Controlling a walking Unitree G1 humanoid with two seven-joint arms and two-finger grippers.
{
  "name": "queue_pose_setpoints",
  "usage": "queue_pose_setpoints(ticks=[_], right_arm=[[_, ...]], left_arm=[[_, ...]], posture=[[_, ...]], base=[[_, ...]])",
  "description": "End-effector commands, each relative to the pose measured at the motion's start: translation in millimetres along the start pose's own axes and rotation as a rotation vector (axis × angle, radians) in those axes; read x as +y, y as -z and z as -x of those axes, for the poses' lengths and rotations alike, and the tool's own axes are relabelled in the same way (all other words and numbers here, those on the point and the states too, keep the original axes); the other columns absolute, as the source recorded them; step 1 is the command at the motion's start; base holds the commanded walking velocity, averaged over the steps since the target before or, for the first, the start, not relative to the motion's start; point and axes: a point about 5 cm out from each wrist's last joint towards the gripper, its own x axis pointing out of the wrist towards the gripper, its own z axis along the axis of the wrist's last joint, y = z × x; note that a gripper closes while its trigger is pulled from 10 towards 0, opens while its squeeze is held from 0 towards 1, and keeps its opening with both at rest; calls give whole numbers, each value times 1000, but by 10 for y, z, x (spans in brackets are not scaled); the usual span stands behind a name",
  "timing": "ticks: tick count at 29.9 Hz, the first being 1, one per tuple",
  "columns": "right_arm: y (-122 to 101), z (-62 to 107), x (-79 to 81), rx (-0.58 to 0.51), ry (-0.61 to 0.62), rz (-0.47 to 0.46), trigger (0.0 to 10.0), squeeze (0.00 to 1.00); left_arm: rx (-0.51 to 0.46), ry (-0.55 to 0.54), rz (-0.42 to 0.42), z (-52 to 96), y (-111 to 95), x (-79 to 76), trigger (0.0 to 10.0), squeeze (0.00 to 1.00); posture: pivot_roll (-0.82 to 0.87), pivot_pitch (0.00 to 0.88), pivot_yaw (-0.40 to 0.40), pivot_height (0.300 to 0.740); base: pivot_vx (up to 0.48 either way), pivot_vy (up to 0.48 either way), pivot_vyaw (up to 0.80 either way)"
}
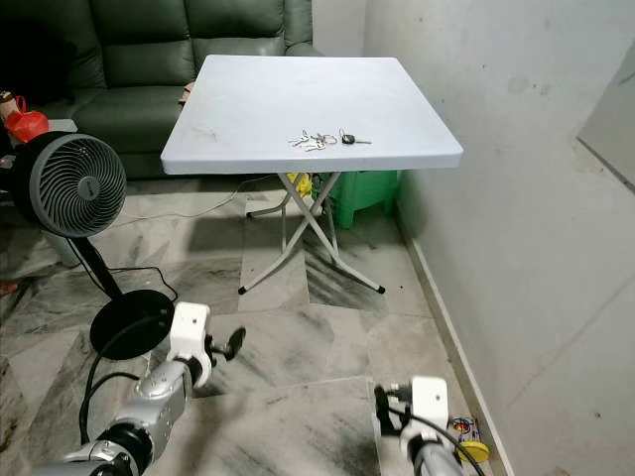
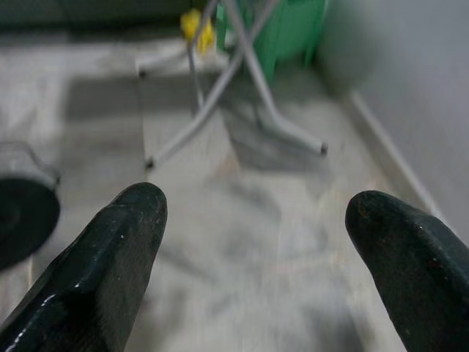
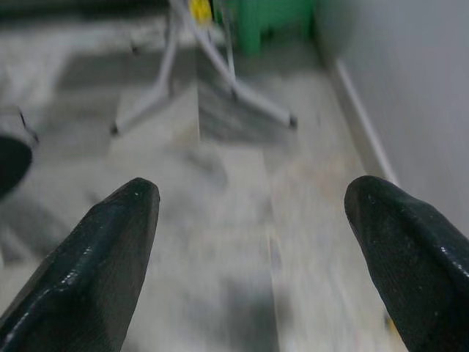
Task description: Hang keys on a hook
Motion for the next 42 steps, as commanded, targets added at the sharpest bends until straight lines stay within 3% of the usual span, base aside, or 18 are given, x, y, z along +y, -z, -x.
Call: queue_pose_setpoints(ticks=[1, 6, 9, 11, 14, 15, 17, 20, 22, 23, 27, 28, 30, 32, 33, 35, 38, 42], right_arm=[[-113, -38, 37, -68, -16, 10, 10000, 0], [-315, -69, 81, -192, -44, 34, 10000, 0], [-516, -110, 118, -287, -47, 34, 10000, 0], [-623, -145, 134, -324, -46, 25, 10000, 0], [-694, -168, 141, -346, -44, 11, 10000, 0], [-745, -191, 156, -358, -48, 8, 10000, 0], [-781, -207, 164, -365, -46, -2, 10000, 0], [-801, -207, 163, -365, -46, -11, 10000, 0], [-806, -206, 166, -365, -50, -7, 10000, 0], [-810, -200, 173, -365, -52, -7, 10000, 0], [-813, -189, 173, -364, -56, -3, 10000, 0], [-813, -189, 173, -364, -56, -3, 10000, 0], [-814, -162, 164, -368, -59, 22, 10000, 0], [-814, -151, 165, -371, -61, 28, 10000, 0], [-832, -120, 155, -384, -63, 40, 10000, 0], [-859, -78, 139, -400, -60, 44, 10000, 0], [-912, -20, 116, -430, -60, 65, 10000, 0], [-958, 55, 88, -454, -82, 91, 10000, 0]], left_arm=[[-80, -2, -18, -39, -183, 41, 10000, 0], [-199, -3, 10, -69, -413, 52, 10000, 0], [-273, -47, 155, -106, -598, 75, 10000, 0], [-277, -87, 296, -145, -665, 88, 10000, 0], [-272, -128, 439, -174, -691, 105, 10000, 0], [-235, -212, 585, -198, -672, 153, 10000, 0], [-221, -261, 722, -217, -674, 157, 10000, 0], [-212, -358, 759, -220, -699, 176, 10000, 0], [-187, -423, 749, -224, -720, 192, 10000, 0], [-196, -451, 674, -233, -809, 200, 10000, 0], [-195, -427, 521, -264, -955, 176, 10000, 0], [-195, -427, 521, -264, -955, 176, 10000, 0], [-200, -336, 364, -278, -1016, 143, 10000, 0], [-211, -315, 322, -275, -1033, 136, 10000, 0], [-324, -237, 136, -222, -1126, 116, 10000, 0], [-419, -144, 20, -148, -1165, 77, 10000, 0], [-493, 16, -74, -31, -1125, 33, 10000, 0], [-444, 33, 34, 31, -1016, 156, 10000, 0]], posture=[[-51, 0, 14, 740], [-52, 0, 18, 740], [-53, 0, 21, 740], [-48, 0, 22, 740], [-42, 0, 18, 740], [-39, 0, 14, 740], [-39, 0, 14, 740], [-30, 0, 5, 740], [-30, 0, 5, 740], [-30, 0, 5, 740], [-26, 0, 0, 740], [-26, 0, 0, 740], [-36, 0, 6, 740], [-42, 0, 11, 740], [-42, 0, 11, 740], [-47, 0, 12, 740], [-51, 0, 16, 740], [-58, 0, 21, 740]], base=[[0, 0, 0], [0, 0, 0], [0, 0, 0], [0, 0, 0], [0, 0, 0], [0, 0, 0], [0, 0, 0], [0, 0, 0], [0, 0, 0], [0, 0, 0], [0, 0, 0], [0, 0, 0], [0, 0, 0], [0, 0, 0], [0, 0, 0], [0, 0, 0], [0, 0, 0], [0, 0, 0]])
